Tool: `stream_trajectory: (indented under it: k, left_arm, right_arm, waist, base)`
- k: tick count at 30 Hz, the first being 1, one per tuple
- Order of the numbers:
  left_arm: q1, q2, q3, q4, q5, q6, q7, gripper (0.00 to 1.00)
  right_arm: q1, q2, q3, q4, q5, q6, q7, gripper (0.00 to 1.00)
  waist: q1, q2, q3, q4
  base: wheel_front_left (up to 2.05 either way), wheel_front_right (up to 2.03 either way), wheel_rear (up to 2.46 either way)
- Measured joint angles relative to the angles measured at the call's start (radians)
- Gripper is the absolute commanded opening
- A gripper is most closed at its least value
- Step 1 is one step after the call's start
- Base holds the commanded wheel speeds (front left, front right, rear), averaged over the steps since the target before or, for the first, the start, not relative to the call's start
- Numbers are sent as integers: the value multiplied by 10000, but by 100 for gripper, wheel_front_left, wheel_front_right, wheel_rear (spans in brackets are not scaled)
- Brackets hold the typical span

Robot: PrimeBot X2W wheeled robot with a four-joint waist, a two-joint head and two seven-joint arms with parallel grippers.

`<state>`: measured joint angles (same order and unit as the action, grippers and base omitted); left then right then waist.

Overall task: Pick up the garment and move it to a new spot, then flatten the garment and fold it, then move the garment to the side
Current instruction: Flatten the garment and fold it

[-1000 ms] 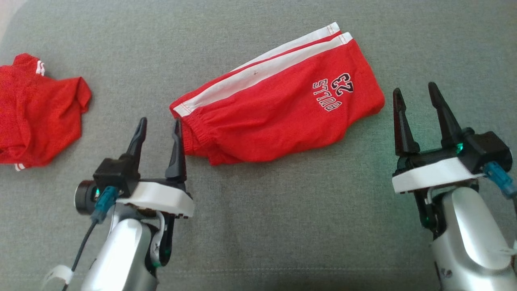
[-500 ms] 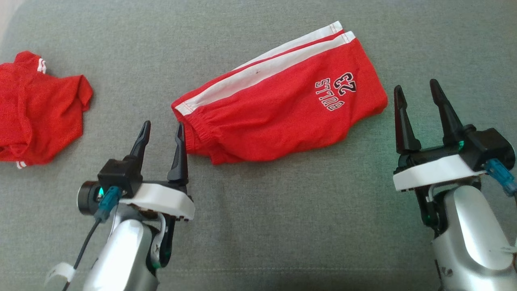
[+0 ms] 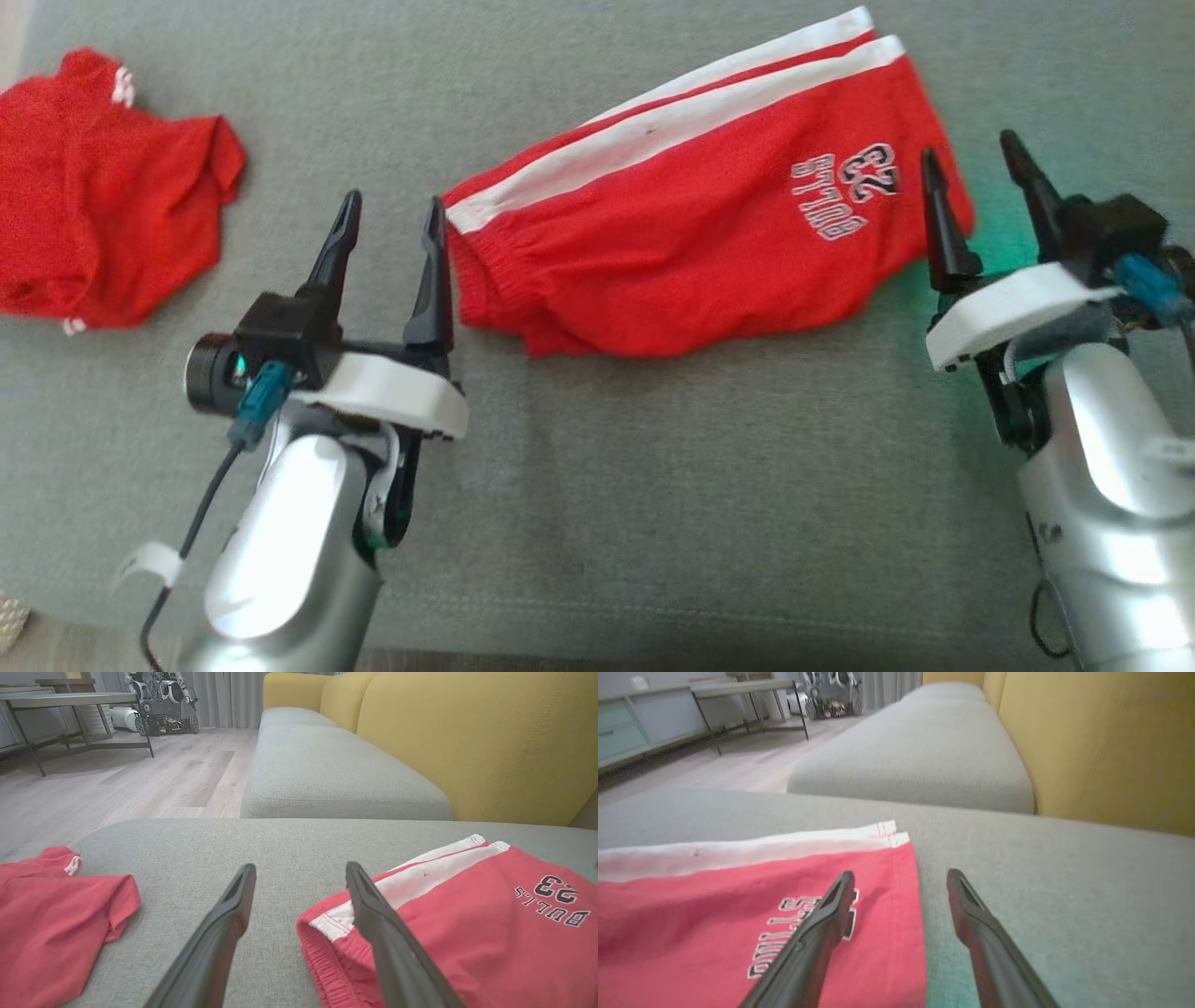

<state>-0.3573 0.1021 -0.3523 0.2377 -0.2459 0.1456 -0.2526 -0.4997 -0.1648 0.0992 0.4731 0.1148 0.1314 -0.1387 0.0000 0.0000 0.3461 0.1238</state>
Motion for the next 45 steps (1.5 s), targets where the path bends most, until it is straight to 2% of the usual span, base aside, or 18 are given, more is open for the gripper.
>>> stream_trajectory:
  k: [5, 9, 12, 14, 21, 34, 45]
  left_arm:
    - [-216, -163, 2, -12, 90, -63, 0, 100]
    - [-216, -205, 59, -12, 155, -115, 0, 100]
    - [-215, -261, 92, -12, 157, -146, 0, 100]
    - [-214, -288, 111, -12, 188, -150, 0, 100]
    - [-176, -355, 209, -12, 366, -207, 0, 100]
    - [511, -163, 447, -13, 422, -313, -2, 100]
    - [570, -109, 384, 0, 422, -314, -2, 100]
  right_arm:
    - [-430, -44, 113, 1440, 144, 0, 568, 100]
    - [-686, -35, 128, 1921, 474, 0, 1007, 100]
    - [-1062, -17, 194, 2096, 846, 0, 1463, 0]
    - [-1153, -10, 267, 2136, 1108, 0, 1747, 0]
    - [-978, 19, 460, 1885, 1446, 0, 1756, 0]
    - [2112, 696, -980, -169, 1039, 0, 1170, 0]
    - [2493, 901, -1208, -897, 932, 0, 1542, 0]
  waist:
    - [1, 0, 285, 368]
    - [0, 0, 409, 506]
    - [1, 0, 419, 498]
    - [0, 0, 402, 457]
    - [1, 0, 248, 248]
    - [0, 0, -367, -693]
    - [0, 0, -586, -889]
  base:
    - [0, 0, 0]
    - [0, 0, 0]
    - [0, 0, 0]
    - [0, 0, 0]
    - [0, 0, 0]
    - [0, 0, 0]
    - [0, 0, 0]
